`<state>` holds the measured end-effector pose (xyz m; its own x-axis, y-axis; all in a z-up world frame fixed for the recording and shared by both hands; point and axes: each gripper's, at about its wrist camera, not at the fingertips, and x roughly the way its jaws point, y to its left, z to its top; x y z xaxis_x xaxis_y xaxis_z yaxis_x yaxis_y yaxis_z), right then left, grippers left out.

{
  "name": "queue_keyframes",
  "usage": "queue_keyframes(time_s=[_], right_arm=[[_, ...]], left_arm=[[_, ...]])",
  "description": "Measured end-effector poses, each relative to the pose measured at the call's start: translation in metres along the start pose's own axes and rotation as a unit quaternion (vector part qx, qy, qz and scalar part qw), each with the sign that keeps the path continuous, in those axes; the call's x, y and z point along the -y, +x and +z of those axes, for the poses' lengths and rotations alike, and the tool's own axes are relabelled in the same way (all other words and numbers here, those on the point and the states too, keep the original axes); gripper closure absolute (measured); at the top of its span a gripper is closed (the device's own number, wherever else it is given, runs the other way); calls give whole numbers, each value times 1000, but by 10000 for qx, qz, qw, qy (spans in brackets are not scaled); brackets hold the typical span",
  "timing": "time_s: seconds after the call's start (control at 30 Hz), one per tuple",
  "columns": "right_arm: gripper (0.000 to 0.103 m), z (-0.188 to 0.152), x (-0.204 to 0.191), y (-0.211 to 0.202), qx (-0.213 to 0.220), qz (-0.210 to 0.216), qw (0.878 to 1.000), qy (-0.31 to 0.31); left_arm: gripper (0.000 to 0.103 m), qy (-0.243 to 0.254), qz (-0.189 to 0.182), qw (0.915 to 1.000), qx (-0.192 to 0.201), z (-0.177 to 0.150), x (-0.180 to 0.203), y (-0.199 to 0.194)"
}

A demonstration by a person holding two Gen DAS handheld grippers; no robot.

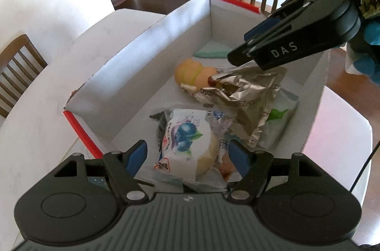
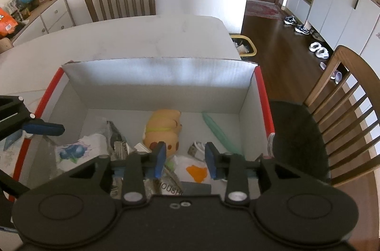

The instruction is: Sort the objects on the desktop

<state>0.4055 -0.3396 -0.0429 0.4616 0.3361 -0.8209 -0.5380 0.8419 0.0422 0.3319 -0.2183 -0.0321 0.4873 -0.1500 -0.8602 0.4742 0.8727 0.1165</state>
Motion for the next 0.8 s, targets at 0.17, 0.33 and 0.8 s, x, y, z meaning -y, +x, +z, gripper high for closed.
queue_keyframes(time_s=[0.17, 0.33, 0.8], right_arm=[[63, -2, 1, -15, 92, 60, 9999, 71], [57, -4, -4, -31, 185, 110, 9997, 89], [44, -13, -27, -63, 384, 109, 9992, 100]], left_arm=[[28, -14, -77, 9999, 139, 1, 1, -11], [27, -74, -102, 9995, 290, -1, 1, -24], [18, -334, -182, 9974, 611, -19, -12, -59]])
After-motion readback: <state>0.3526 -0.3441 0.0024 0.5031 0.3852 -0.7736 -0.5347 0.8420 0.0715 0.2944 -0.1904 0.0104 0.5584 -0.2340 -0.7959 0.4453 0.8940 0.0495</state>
